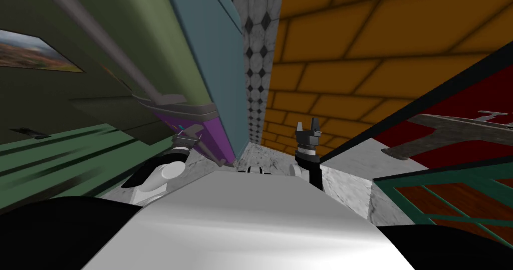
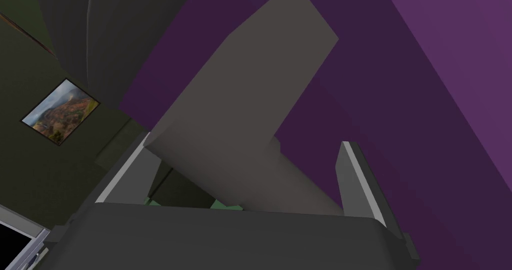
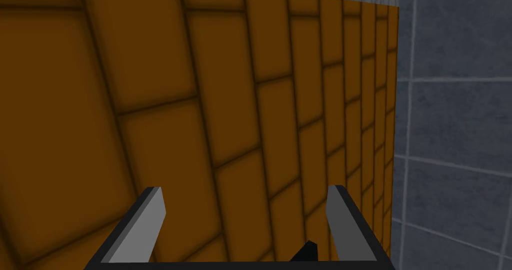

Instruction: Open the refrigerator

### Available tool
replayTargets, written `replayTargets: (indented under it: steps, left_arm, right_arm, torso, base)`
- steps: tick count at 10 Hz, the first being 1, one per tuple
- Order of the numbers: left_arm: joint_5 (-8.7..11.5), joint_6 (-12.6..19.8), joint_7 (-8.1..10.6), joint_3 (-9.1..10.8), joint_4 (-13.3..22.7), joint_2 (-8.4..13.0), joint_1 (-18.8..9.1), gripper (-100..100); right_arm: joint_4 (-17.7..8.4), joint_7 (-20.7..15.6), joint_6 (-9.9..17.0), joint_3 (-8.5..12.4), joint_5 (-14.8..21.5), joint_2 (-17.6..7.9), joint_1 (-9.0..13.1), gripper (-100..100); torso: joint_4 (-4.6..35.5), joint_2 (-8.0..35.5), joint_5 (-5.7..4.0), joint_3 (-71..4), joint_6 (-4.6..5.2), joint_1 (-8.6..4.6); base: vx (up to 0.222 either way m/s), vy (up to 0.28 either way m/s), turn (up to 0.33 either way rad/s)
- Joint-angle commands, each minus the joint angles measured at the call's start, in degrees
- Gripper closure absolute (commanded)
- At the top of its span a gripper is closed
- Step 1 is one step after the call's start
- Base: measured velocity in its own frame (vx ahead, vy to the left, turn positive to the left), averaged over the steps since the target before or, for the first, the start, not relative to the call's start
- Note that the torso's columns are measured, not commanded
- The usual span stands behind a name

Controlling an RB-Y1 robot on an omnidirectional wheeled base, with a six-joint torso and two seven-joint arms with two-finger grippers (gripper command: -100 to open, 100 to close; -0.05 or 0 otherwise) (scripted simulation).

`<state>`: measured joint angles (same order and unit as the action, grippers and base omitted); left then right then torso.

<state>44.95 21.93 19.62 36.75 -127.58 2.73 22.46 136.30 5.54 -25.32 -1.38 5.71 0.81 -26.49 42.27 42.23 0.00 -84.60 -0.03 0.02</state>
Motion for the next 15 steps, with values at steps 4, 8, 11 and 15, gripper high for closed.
replayTargets:
  steps: [4,8,11,15]
  left_arm:
    - [2.30,-3.03,-3.18,-9.30,-5.30,-0.42,7.18,100]
    - [4.04,-5.24,-5.48,-16.47,-9.22,-0.73,12.54,100]
    - [4.70,-5.69,-5.64,-17.37,-9.11,0.42,11.88,100]
    - [5.80,-5.23,-6.06,-19.19,-9.52,2.20,11.75,100]
  right_arm:
    - [0.00,0.00,0.00,0.01,0.00,-0.01,-0.02,0]
    - [0.00,0.00,0.00,0.01,0.00,-0.01,-0.01,0]
    - [0.00,0.00,0.00,0.00,0.00,0.00,0.01,0]
    - [-0.01,0.00,0.01,0.01,0.00,-0.02,0.03,0]
  torso:
    - [-0.09,0.00,-0.02,0.02,0.01,-0.12]
    - [-0.09,0.26,0.08,0.23,-0.01,-0.26]
    - [-0.02,0.26,0.03,0.19,0.04,-0.19]
    - [0.17,-0.17,-0.05,-0.19,-0.10,0.62]
  base:
    - [0.079,0.043,0.248]
    - [0.078,0.037,0.212]
    - [-0.006,0.053,-0.001]
    - [-0.168,0.229,-0.079]
